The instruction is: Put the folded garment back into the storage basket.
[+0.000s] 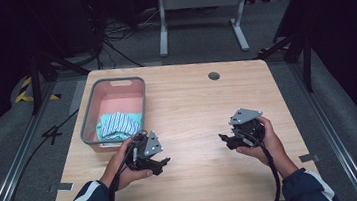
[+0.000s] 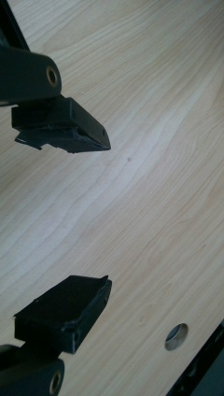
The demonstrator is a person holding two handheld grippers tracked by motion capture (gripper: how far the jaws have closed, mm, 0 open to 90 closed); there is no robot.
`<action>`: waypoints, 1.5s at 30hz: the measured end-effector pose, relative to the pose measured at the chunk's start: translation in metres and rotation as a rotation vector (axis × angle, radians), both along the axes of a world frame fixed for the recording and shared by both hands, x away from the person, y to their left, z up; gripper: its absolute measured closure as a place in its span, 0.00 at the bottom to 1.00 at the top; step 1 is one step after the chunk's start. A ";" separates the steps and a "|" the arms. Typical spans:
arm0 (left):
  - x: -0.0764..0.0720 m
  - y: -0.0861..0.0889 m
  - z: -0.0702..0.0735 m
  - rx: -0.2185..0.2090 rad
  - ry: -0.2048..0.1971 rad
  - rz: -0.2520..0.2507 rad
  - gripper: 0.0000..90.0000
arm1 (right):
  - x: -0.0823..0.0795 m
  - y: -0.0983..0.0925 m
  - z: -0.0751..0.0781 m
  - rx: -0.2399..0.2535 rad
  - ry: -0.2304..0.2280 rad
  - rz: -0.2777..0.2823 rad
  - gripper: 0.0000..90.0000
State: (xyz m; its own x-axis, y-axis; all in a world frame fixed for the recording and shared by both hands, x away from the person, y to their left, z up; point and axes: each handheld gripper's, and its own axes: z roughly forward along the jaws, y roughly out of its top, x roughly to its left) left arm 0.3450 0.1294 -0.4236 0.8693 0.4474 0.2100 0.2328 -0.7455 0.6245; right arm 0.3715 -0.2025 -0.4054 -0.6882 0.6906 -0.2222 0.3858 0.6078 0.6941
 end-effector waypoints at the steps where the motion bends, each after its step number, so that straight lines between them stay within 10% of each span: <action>1: 0.000 -0.001 -0.004 0.006 0.002 -0.003 0.24 | -0.001 -0.003 -0.002 -0.002 0.002 0.000 0.31; 16: 0.000 0.001 -0.031 -0.028 0.077 -0.023 0.22 | -0.028 -0.073 -0.046 0.037 0.037 -0.091 0.30; 24: -0.004 0.007 -0.049 -0.053 0.129 0.006 0.20 | -0.040 -0.111 -0.070 0.155 0.093 -0.144 0.28; 31: -0.007 0.016 -0.059 -0.165 0.168 0.038 0.18 | -0.042 -0.123 -0.081 0.207 0.112 -0.196 0.24; 45: -0.007 0.016 -0.060 -0.166 0.169 0.035 0.16 | -0.044 -0.123 -0.081 0.212 0.113 -0.210 0.24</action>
